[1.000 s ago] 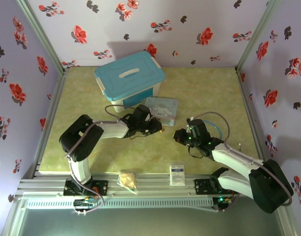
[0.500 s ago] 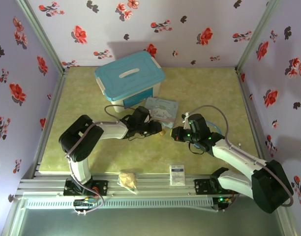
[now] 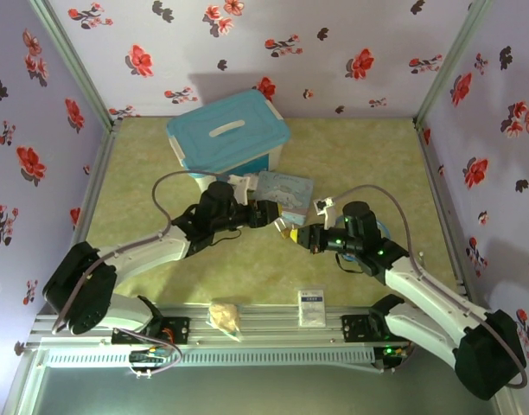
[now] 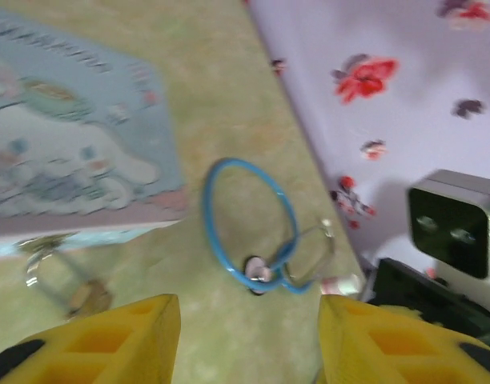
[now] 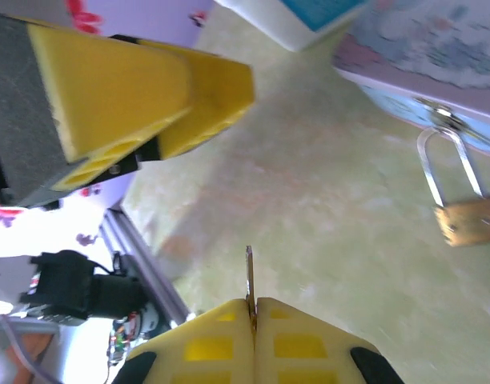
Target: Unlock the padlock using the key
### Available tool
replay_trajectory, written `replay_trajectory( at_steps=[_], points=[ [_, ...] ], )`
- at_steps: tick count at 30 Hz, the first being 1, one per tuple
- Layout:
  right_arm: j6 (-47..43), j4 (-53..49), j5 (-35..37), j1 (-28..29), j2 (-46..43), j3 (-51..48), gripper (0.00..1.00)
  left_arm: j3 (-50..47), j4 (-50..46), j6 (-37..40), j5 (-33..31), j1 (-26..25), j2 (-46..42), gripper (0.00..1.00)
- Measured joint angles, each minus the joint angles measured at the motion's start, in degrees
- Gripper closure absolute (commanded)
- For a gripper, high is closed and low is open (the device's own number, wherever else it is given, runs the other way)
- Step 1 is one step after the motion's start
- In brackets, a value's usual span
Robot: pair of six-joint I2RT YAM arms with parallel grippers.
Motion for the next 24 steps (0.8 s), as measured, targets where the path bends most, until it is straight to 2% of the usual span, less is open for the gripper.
replay_trajectory(
  at_steps=[7, 12, 22, 24],
  points=[
    [-0.8, 1.6, -2.7, 1.3, 1.0, -0.5, 1.00, 0.0, 2.7, 2.4, 6.4, -1.2, 3.1, 0.63],
    [-0.7, 2.3, -3.3, 2.3, 1.4, -0.7, 1.00, -1.0, 5.7, 2.5, 8.4, -2.1, 4.4, 0.62],
    [0.5, 4.5, -3.7, 2.2, 1.4, -1.0, 1.00, -5.1, 19.5, -3.4, 11.9, -2.1, 8.4, 0.75],
    [0.9, 4.9, -3.7, 2.0, 1.3, -1.3, 1.00, -5.7, 20.9, -4.1, 12.1, -2.1, 8.4, 0.71]
  ],
)
